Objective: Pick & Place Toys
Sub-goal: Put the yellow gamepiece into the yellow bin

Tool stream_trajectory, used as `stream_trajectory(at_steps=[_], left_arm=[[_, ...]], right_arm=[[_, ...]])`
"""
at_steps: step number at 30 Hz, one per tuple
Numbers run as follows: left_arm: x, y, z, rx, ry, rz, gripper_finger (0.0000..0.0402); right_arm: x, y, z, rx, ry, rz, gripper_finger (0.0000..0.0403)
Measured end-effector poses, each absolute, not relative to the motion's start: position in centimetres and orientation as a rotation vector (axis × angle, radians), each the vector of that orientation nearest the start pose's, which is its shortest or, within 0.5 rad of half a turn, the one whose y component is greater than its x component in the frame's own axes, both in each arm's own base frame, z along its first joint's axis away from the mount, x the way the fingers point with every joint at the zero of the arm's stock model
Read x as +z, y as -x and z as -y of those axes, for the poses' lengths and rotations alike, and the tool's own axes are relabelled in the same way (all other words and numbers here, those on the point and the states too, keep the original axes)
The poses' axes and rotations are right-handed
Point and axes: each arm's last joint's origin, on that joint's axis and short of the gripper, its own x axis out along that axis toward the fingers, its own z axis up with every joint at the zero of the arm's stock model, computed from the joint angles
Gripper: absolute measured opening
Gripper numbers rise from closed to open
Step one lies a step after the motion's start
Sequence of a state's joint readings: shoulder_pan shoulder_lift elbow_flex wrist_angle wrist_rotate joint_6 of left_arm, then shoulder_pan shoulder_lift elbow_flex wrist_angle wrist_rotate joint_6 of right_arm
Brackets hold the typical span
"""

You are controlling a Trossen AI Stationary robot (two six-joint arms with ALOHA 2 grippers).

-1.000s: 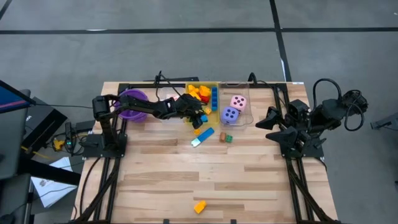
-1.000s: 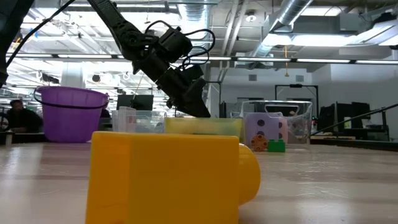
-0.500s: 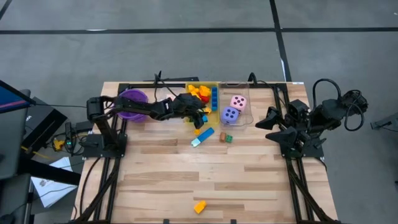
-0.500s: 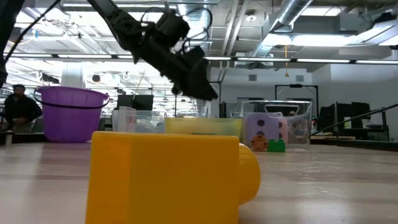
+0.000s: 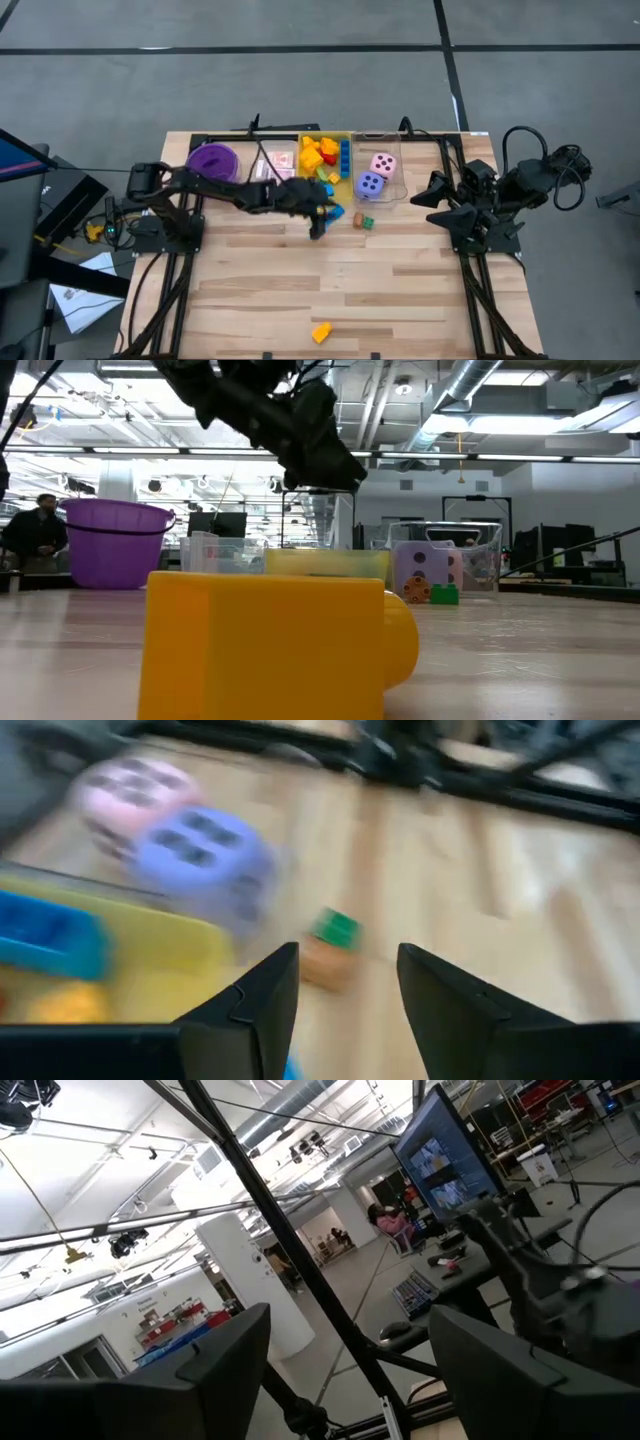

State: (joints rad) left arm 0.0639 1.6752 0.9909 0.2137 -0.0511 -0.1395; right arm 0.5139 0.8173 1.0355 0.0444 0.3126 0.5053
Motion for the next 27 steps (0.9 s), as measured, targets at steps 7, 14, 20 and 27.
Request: stream_trajectory(at_steps=[7, 14, 20, 27], left_arm=[[21.3, -35.9, 4.0, -0.012, 0.225, -0.491, 0.0189], [19.8, -33.5, 10.5, -0.092, 0.272, -0.690, 0.0206], [19.2, -31.3, 14.7, -0.150, 0.296, -0.798, 0.0226], [19.7, -29.3, 19.3, -0.333, 0.320, -0.771, 0.0258]], right_arm=[[43.2, -14.1, -7.0, 0.259, -0.607, 0.186, 0.0266], [43.2, -14.2, -7.0, 0.259, -0.611, 0.185, 0.0266], [43.2, -14.2, -7.0, 0.261, -0.625, 0.182, 0.0266], [43.2, -14.2, -7.0, 0.260, -0.624, 0.181, 0.0266]])
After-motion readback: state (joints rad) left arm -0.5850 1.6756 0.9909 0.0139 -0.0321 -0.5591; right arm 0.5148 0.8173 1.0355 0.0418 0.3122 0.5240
